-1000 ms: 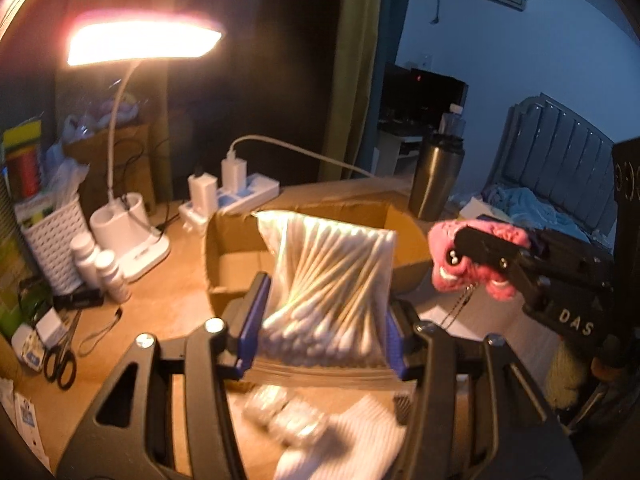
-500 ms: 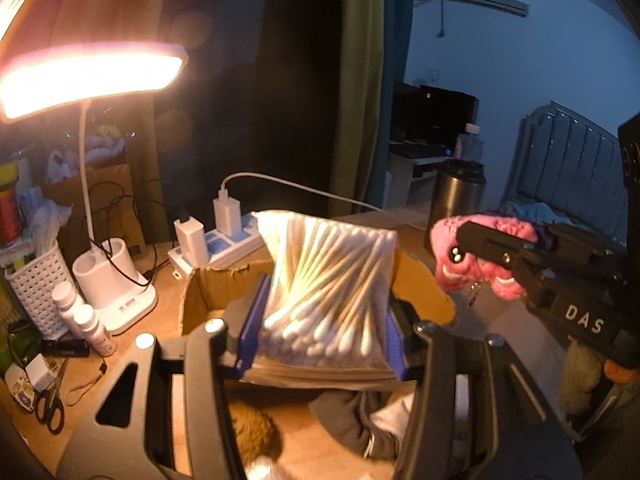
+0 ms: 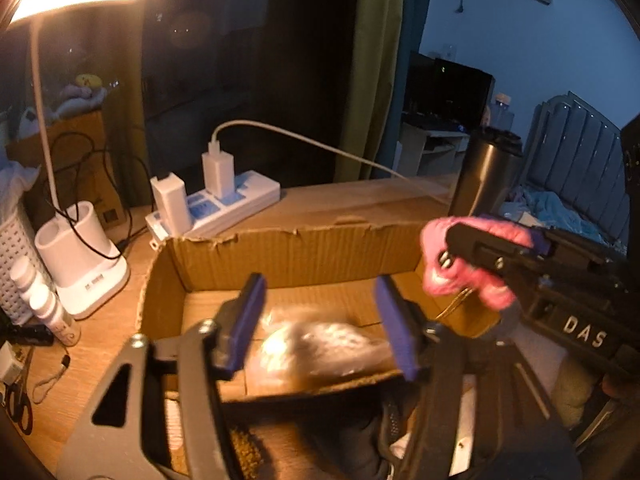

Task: Organize soft objects
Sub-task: 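Lower the cotton swab bag and pink plush toy into the cardboard box, open both grippers, then grasp the cartoon tissue pack with the right gripper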

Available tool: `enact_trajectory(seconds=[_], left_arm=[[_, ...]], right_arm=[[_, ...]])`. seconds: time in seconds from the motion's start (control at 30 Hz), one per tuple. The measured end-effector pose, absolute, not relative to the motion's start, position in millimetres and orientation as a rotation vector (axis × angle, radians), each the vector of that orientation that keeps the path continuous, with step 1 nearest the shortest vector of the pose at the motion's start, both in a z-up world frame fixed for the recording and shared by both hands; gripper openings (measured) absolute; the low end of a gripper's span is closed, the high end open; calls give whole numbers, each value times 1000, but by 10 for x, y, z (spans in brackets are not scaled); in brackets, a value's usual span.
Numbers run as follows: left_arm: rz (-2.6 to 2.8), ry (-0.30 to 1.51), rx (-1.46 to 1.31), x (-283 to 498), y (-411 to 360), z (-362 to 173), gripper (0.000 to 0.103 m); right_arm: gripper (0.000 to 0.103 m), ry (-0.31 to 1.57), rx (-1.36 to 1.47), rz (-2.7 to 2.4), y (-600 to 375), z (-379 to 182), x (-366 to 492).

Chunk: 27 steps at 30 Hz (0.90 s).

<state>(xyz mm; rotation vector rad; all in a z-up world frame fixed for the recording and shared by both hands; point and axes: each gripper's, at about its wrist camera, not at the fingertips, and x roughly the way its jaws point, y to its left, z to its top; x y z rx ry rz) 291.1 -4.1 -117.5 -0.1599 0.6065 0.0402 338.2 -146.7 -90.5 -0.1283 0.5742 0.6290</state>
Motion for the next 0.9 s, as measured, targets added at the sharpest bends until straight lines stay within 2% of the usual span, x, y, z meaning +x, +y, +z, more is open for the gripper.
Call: enact_trajectory(seconds=[0.07,0.13,0.9], left_arm=[[36,615,-168,2941,-35,-1204,69],[35,612,-174,2932,-22,-1203,70],[62,502,-172,2143,131,-747,71]], right_arm=[[58,584,-121,618,-1473,-931,3410],[63,583,-107,614,-1513,-920,3405],[63,479,-129,577,-1623,-469,2582]])
